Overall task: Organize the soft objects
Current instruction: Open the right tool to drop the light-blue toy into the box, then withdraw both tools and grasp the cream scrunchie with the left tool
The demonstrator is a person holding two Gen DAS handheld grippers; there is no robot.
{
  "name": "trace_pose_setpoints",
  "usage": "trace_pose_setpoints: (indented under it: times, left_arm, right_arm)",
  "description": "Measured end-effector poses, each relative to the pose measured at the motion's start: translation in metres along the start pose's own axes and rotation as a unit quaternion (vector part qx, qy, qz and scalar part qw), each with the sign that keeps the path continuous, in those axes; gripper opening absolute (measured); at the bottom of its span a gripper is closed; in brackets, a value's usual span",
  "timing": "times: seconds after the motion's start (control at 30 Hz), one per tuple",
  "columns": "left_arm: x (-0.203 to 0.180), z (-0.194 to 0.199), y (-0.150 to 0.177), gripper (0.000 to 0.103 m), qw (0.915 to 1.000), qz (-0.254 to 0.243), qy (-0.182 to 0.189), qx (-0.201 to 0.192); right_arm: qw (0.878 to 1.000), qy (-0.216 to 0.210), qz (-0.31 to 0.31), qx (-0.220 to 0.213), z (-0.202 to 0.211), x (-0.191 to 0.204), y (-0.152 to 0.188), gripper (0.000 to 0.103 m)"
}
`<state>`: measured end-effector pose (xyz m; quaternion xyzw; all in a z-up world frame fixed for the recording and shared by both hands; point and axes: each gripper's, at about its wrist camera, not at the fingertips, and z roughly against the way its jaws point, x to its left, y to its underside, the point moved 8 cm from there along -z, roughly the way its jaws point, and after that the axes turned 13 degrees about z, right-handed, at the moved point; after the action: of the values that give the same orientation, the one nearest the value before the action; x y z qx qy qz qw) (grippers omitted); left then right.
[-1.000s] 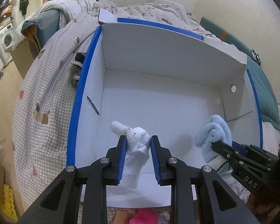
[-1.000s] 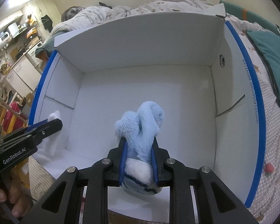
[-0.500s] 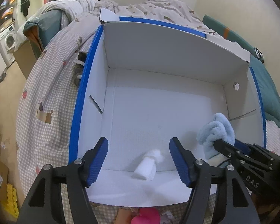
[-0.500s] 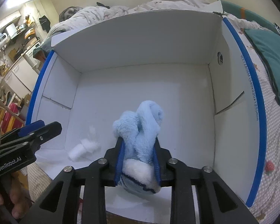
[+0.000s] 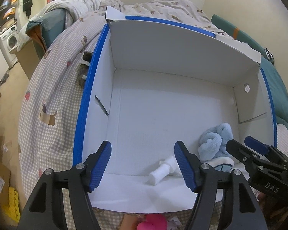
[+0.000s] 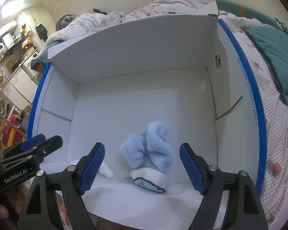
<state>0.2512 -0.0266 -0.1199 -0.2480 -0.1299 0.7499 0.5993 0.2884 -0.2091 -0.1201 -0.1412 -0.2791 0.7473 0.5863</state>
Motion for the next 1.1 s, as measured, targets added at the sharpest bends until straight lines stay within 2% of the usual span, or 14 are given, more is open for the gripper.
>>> trace_pose_setpoints:
  times: [0.1, 0.17, 0.33, 0.57, 0.8, 1.1]
  left_arm:
    - [0.000, 0.000, 0.000, 0.065, 1.0000, -0.002, -0.002, -0.001]
    - [0.000, 0.001, 0.000, 0.065, 1.0000, -0.002, -0.002, -0.003]
    - [0.000, 0.003, -0.001, 0.065, 0.9999, -0.005, -0.003, -0.009]
    - [0.001, 0.007, -0.002, 0.065, 1.0000, 0.005, 0.006, -0.003]
    - [0.015, 0.035, -0.009, 0.065, 0.9992, 0.030, 0.012, -0.025]
    - [0.042, 0.072, -0.007, 0.065, 0.9979, 0.051, 0.002, -0.038]
  right_arm:
    - [1.000, -0.003, -0.001, -0.005, 0.001, 0.000, 0.000, 0.087]
    - [1.000, -0.003, 0.001, -0.012, 0.004, 0.001, -0.001, 0.101]
    - [0.999, 0.004, 0.003, -0.038, 0.016, -0.001, -0.008, 0.101]
    - [0.999, 0.021, -0.006, -0.044, 0.019, -0.010, -0.012, 0.101]
    - [0.998, 0.030, -0.005, -0.056, 0.036, -0.015, -0.012, 0.101]
    - [0.998, 0.013, 0.010, -0.057, 0.065, 0.003, -0.009, 0.101]
